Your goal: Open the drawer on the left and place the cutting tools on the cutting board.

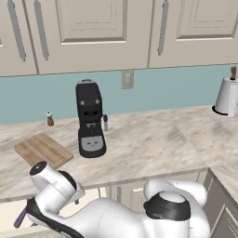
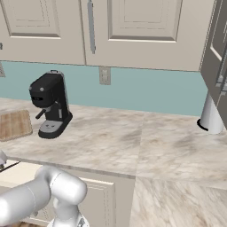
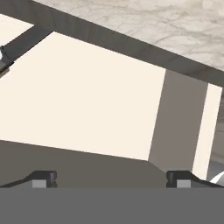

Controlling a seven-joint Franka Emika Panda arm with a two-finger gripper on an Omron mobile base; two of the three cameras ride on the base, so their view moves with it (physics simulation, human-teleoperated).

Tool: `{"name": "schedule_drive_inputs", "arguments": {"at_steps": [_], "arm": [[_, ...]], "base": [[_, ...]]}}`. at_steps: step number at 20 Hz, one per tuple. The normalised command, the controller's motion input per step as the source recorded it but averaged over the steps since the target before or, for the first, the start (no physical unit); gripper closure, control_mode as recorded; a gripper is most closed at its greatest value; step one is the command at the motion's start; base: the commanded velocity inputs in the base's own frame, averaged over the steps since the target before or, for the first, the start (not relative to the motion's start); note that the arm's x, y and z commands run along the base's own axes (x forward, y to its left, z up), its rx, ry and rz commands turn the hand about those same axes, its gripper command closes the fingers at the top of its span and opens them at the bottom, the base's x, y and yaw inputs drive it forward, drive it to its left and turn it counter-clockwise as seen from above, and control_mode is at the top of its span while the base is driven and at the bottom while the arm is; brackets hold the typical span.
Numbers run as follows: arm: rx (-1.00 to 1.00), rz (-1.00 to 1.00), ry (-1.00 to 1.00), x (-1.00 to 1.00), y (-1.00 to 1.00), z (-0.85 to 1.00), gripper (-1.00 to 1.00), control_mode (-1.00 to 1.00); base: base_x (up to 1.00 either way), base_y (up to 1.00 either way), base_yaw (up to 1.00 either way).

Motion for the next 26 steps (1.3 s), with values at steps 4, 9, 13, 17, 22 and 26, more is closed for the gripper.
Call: {"name": "schedule_drive_inputs", "arguments": {"at_steps": [4,9,13,17,22,26], "arm": [[0.12,0.14,0.03,0.08,0.23,-0.30,-1.00,-1.00],[0.10,0.13,0.01,0.02,0.22,-0.26,-1.00,-1.00],[0.09,0.12,0.00,0.00,0.23,-0.26,-1.00,-1.00],[0.09,0.10,0.00,0.00,0.20,-0.19,-1.00,-1.00],[0.10,0.07,0.00,0.00,0.17,-0.12,-1.00,-1.00],[0.10,0.07,0.01,0.00,0.15,-0.11,-1.00,-1.00]], "base": [[0.00,0.00,0.00],[0.00,0.00,0.00],[0.00,0.00,0.00],[0.00,0.00,0.00],[0.00,0.00,0.00],[0.00,0.00,0.00]]}}
